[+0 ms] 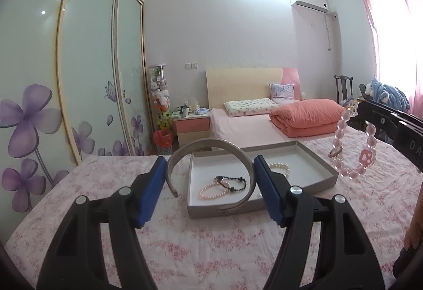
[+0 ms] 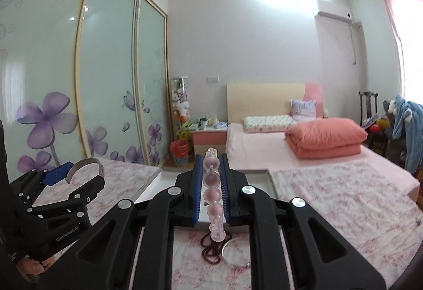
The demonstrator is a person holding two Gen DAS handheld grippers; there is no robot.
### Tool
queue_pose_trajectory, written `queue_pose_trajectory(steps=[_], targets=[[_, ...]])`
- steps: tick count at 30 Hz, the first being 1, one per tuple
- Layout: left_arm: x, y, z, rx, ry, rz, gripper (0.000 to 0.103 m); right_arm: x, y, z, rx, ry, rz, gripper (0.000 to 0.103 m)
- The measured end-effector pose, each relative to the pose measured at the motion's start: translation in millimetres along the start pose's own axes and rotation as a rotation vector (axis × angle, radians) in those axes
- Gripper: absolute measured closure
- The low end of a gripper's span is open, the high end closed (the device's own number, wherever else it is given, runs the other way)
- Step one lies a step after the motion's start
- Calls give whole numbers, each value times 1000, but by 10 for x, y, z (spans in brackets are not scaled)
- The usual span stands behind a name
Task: Organize jewelry
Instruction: 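Place the cuff bangle in the tray with the left tool while the right tool places the pink bracelet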
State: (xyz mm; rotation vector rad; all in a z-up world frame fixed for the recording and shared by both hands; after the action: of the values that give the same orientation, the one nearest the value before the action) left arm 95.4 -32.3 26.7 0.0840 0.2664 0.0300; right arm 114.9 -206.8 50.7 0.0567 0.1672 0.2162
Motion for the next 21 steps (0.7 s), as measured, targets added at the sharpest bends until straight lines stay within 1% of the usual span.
queue_pose_trajectory(steps=[4, 9, 15, 21], targets=[[33, 15, 85, 2, -26, 14, 37, 21, 6, 87, -7, -46, -23, 89], [98, 8, 194, 3, -60, 32, 37, 66, -11, 157, -7, -75, -31, 89], [261, -25, 240, 0, -60, 60, 37, 208, -55, 177, 7, -71, -35, 89], [526, -31, 246, -10, -31, 71, 37, 435, -71, 145, 17, -51, -38, 89]])
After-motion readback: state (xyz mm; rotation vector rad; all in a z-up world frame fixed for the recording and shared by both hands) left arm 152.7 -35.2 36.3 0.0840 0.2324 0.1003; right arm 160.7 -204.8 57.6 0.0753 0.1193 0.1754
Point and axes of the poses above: each gripper's, at about its wrist camera, not at the fingertips, and x roughly the way its jaws point, y to its left, z to its top, the point moved 1 cm from there along x, roughly the way its jaws point
